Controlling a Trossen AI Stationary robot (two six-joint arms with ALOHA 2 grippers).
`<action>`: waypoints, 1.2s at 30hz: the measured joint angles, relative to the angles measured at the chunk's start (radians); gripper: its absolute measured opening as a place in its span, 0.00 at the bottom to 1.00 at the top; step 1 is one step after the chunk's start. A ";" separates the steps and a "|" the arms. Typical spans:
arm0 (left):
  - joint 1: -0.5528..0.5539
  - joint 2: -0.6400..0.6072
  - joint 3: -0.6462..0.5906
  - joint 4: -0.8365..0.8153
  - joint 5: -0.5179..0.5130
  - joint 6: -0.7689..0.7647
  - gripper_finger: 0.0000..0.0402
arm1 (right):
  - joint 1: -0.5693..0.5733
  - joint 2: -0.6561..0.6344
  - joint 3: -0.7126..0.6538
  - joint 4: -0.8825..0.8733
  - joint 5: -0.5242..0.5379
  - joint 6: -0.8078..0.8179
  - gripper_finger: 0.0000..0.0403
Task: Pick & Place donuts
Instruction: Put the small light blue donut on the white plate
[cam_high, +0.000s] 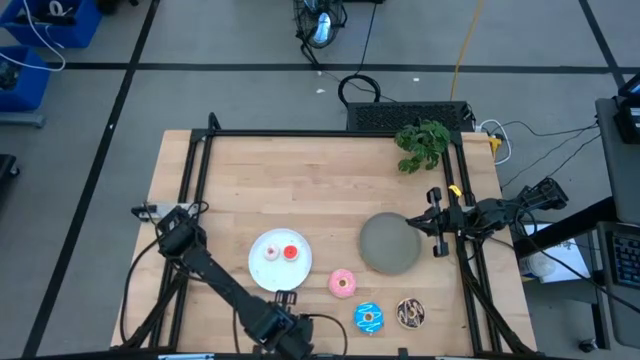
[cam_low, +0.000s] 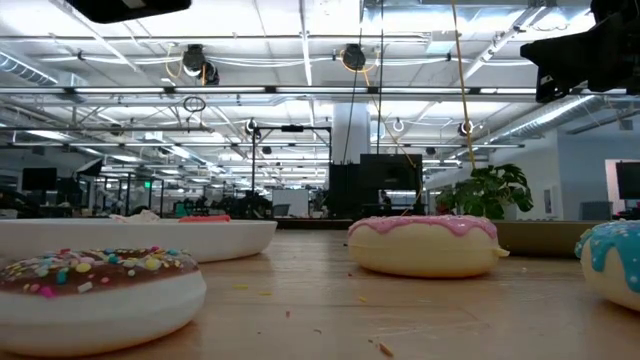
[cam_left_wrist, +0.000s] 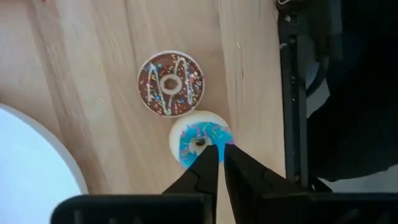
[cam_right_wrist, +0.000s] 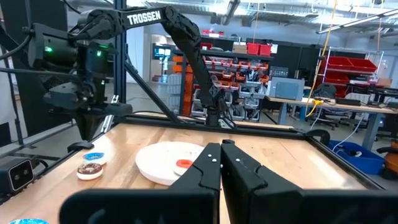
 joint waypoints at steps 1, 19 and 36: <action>0.000 0.000 0.000 0.000 0.000 -0.006 0.08 | 0.000 0.000 0.000 0.001 0.000 -0.002 0.00; 0.009 0.000 0.000 0.005 0.024 0.106 0.06 | 0.000 0.000 0.000 0.015 0.000 -0.002 0.00; 0.002 0.000 -0.001 0.005 -0.043 0.042 0.49 | 0.000 0.000 0.000 0.015 0.000 -0.001 0.00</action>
